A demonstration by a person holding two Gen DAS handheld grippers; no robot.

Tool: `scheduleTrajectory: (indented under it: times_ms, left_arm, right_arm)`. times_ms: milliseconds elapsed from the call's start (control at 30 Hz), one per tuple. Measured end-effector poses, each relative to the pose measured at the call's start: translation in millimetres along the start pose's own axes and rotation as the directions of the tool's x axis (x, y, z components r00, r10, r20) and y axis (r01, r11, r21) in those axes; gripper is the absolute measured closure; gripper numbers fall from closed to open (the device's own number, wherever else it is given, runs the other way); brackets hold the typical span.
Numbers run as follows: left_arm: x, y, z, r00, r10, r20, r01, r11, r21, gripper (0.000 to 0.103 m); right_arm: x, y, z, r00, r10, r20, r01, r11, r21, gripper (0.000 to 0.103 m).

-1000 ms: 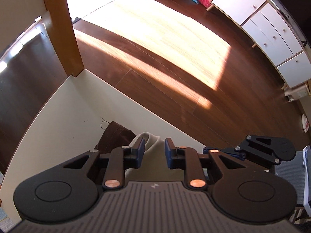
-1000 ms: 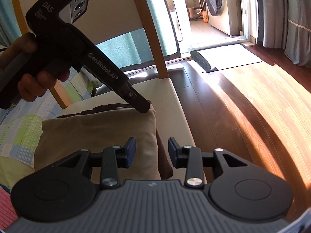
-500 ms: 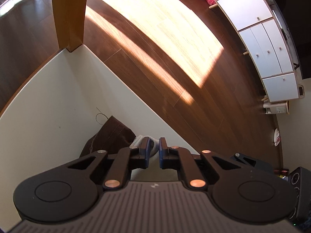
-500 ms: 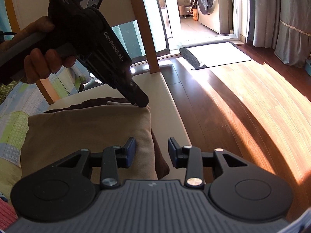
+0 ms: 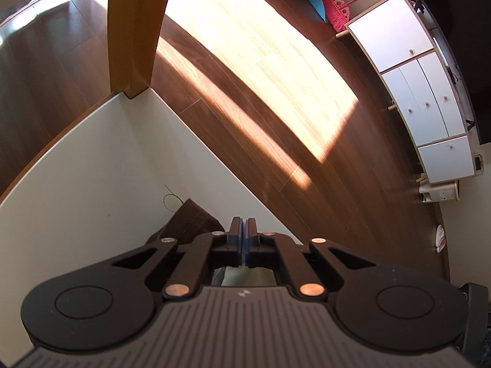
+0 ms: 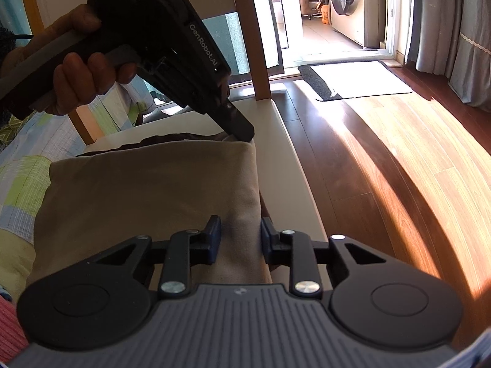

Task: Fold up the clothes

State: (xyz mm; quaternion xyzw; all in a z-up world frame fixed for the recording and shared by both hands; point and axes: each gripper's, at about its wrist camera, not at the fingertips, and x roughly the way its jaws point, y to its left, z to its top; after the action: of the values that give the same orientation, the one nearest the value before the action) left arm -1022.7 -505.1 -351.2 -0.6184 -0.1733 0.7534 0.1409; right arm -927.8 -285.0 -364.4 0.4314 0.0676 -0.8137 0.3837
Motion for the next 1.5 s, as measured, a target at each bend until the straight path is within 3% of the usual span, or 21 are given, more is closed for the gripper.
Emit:
scheduleTrajectory:
  times_ms: [133,167,333,467,633,733,800,900,1067,1167,1267,1367,1433,1500]
  left_arm:
    - [1.7,-24.3,0.4,0.998,0.064,0.021,-0.067,0.989,0.135,0.103]
    - [-3.0,-27.7,0.6,0.997,0.075,0.036,-0.08,0.986,0.146,0.103]
    - [-67.0,-20.7,-16.1,0.982,0.111,0.151,-0.117,0.993,0.03,0.103]
    - [-85.2,-28.2,-63.6,0.985,0.113,0.127,-0.113,0.994,-0.005,0.103]
    - [-63.0,-21.5,-123.2,0.974,0.211,0.085,-0.201,0.973,-0.118,0.103]
    - [-59.0,-16.7,-135.4,0.952,0.289,0.095,-0.273,0.949,-0.157,0.103]
    - [-61.4,-17.8,-135.0,0.958,0.266,0.108,-0.245,0.954,-0.173,0.103]
    - [-60.6,-28.1,-129.0,0.956,0.262,0.132,-0.243,0.959,-0.143,0.103]
    - [-48.1,-30.8,-116.3,0.953,0.281,0.109,-0.265,0.954,-0.142,0.103]
    - [-43.6,-25.7,-110.7,0.948,0.304,0.092,-0.287,0.944,-0.164,0.103]
    - [-41.0,-14.5,-112.1,0.951,0.3,0.075,-0.279,0.937,-0.21,0.103]
    - [-39.4,-6.6,-116.4,0.954,0.29,0.072,-0.266,0.934,-0.239,0.103]
    - [-40.7,-1.9,-119.0,0.957,0.28,0.077,-0.252,0.933,-0.256,0.103]
    - [-44.1,-0.2,-120.6,0.955,0.282,0.091,-0.251,0.932,-0.261,0.103]
  right_arm:
    - [3.6,-2.0,1.7,0.999,-0.016,-0.028,0.016,1.0,0.019,0.078]
    - [3.1,-3.3,2.4,0.999,-0.023,-0.036,0.024,0.999,0.029,0.073]
    - [-7.4,-11.2,8.6,0.999,-0.033,-0.037,0.034,0.998,0.049,0.068]
    - [-15.9,-10.1,28.7,0.999,0.013,0.044,-0.011,0.999,-0.046,0.097]
    - [1.8,-2.9,64.3,0.993,0.086,0.078,-0.063,0.963,-0.261,0.098]
    - [19.4,-7.0,82.3,0.989,0.145,0.008,-0.128,0.894,-0.429,0.098]
    - [29.6,-9.4,91.3,0.983,0.178,-0.046,-0.175,0.836,-0.52,0.097]
    - [39.8,-5.1,105.5,0.954,0.244,-0.175,-0.296,0.671,-0.68,0.096]
    - [52.1,19.9,118.7,0.903,0.233,-0.361,-0.426,0.373,-0.825,0.095]
    - [61.0,35.5,123.3,0.86,0.216,-0.462,-0.505,0.24,-0.829,0.093]
    - [67.8,44.5,122.1,0.83,0.178,-0.529,-0.554,0.149,-0.819,0.092]
    - [72.3,49.1,127.2,0.811,0.171,-0.56,-0.581,0.122,-0.805,0.101]
    - [71.9,44.8,133.1,0.811,0.195,-0.551,-0.581,0.154,-0.799,0.102]
    - [71.0,34.3,141.0,0.825,0.233,-0.515,-0.561,0.227,-0.796,0.103]
